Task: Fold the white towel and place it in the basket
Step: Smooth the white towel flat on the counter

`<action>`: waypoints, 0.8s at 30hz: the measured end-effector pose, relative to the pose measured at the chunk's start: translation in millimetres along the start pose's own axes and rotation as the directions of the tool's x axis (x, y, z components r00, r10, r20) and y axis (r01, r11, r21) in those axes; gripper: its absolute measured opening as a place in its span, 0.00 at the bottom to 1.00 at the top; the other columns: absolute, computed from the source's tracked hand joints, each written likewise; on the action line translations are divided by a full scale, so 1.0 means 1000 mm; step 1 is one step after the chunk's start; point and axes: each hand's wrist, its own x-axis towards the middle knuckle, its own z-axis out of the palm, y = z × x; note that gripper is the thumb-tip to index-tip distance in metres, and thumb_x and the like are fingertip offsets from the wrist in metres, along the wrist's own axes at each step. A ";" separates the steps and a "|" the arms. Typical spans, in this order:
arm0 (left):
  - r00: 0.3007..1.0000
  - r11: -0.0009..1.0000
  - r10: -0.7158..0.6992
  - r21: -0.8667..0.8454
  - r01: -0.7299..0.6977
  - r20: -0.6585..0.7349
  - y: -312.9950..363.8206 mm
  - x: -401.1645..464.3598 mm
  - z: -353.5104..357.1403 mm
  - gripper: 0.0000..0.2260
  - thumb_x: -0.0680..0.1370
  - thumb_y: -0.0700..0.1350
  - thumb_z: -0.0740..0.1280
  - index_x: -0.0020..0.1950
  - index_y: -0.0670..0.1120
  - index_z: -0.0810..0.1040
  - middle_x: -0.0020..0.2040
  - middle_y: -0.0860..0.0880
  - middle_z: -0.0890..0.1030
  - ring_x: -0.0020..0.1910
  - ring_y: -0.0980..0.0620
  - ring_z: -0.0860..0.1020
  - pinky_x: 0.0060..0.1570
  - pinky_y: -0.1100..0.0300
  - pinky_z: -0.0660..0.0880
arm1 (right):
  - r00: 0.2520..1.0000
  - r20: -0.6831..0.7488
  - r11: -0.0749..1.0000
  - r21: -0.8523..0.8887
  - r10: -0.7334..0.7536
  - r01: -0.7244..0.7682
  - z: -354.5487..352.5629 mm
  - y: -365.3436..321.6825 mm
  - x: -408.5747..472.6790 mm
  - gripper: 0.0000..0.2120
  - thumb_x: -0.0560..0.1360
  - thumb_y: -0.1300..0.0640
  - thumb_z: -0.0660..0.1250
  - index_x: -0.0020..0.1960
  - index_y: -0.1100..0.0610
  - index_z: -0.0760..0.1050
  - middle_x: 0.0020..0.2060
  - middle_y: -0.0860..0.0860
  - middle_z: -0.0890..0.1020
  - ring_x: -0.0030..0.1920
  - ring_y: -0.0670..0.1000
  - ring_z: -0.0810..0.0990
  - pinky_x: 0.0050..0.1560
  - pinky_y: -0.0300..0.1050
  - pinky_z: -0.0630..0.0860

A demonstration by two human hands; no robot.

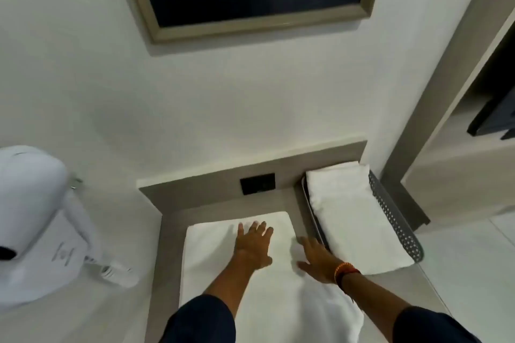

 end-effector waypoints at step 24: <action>0.972 0.885 0.233 0.415 -0.211 -0.004 0.028 0.042 0.028 0.27 0.71 0.55 0.79 0.68 0.48 0.80 0.77 0.44 0.70 0.76 0.42 0.65 0.79 0.37 0.47 | 0.992 -0.115 0.976 -0.202 0.056 -0.079 0.044 0.003 0.008 0.39 0.75 0.49 0.73 0.77 0.59 0.58 0.70 0.61 0.68 0.66 0.64 0.74 0.66 0.58 0.76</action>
